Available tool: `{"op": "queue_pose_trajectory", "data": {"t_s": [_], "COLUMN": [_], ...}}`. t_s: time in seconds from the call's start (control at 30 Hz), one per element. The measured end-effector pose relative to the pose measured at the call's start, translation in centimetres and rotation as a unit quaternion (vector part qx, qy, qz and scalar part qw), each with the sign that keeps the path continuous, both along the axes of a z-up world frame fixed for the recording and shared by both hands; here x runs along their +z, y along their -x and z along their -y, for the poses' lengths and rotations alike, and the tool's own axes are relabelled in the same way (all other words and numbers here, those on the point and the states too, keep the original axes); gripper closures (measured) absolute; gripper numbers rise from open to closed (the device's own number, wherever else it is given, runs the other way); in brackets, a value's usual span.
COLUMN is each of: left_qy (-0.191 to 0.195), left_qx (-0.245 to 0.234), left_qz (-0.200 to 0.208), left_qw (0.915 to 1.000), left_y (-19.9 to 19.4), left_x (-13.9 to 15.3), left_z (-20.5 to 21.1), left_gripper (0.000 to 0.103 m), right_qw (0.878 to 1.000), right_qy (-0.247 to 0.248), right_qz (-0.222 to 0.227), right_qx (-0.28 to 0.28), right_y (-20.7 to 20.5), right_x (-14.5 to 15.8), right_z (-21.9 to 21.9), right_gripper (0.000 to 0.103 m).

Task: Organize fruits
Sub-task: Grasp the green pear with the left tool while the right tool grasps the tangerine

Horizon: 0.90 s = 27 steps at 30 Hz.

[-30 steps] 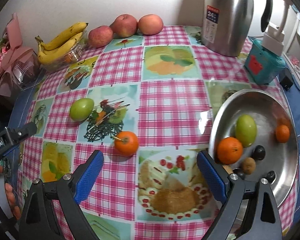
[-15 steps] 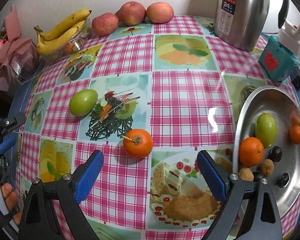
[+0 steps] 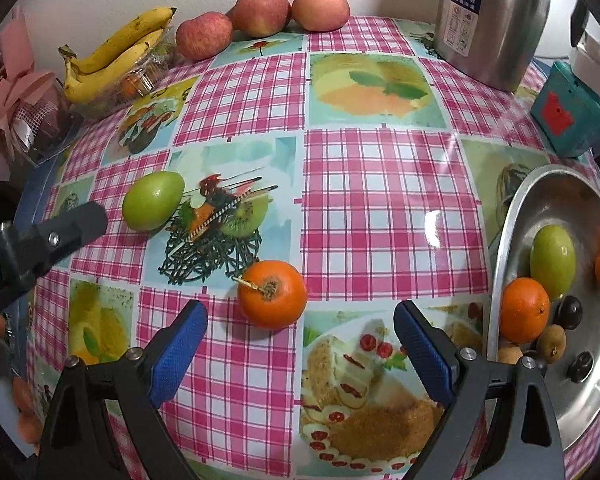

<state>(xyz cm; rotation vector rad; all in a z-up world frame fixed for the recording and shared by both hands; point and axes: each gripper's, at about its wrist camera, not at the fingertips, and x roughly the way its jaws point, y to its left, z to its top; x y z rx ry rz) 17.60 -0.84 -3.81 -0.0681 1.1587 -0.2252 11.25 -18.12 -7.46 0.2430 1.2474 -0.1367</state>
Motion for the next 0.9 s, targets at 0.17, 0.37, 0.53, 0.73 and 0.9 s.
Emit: {"op": "queue_pose_trajectory", "data": {"t_s": [0.17,0.37,0.53,0.73,0.9], "left_qy": [0.001,0.002,0.007,0.014,0.012], "left_qx": [-0.016,-0.029,-0.031,-0.032,-0.038], "left_qz": [0.002,0.0,-0.007,-0.009,-0.013], "left_qw": [0.9999,0.9996,0.9995,0.9993,0.9991], "left_y": [-0.6,-1.0,-1.4,-1.8,-1.9], "left_x": [-0.4,-0.7,-1.3,-2.0,-2.5], "left_z": [1.1,1.9,2.3,2.9,3.6], "left_gripper": [0.001,0.008,0.016,0.025,0.042], "right_qw": [1.0,1.0,1.0,1.0,0.999], "right_qy": [0.006,0.019,0.016,0.003,-0.013], "right_qz": [0.008,0.006,0.004,0.008,0.015], "right_qx": [0.015,0.022,0.024,0.02,0.026], "right_y": [-0.3,-0.6,-0.7,-0.6,-0.4], "right_x": [-0.1,-0.5,-0.7,-0.7,-0.4], "right_z": [-0.5,-0.9,-0.9,-0.7,-0.8], "right_gripper": [0.009,0.019,0.03,0.045,0.059]}}
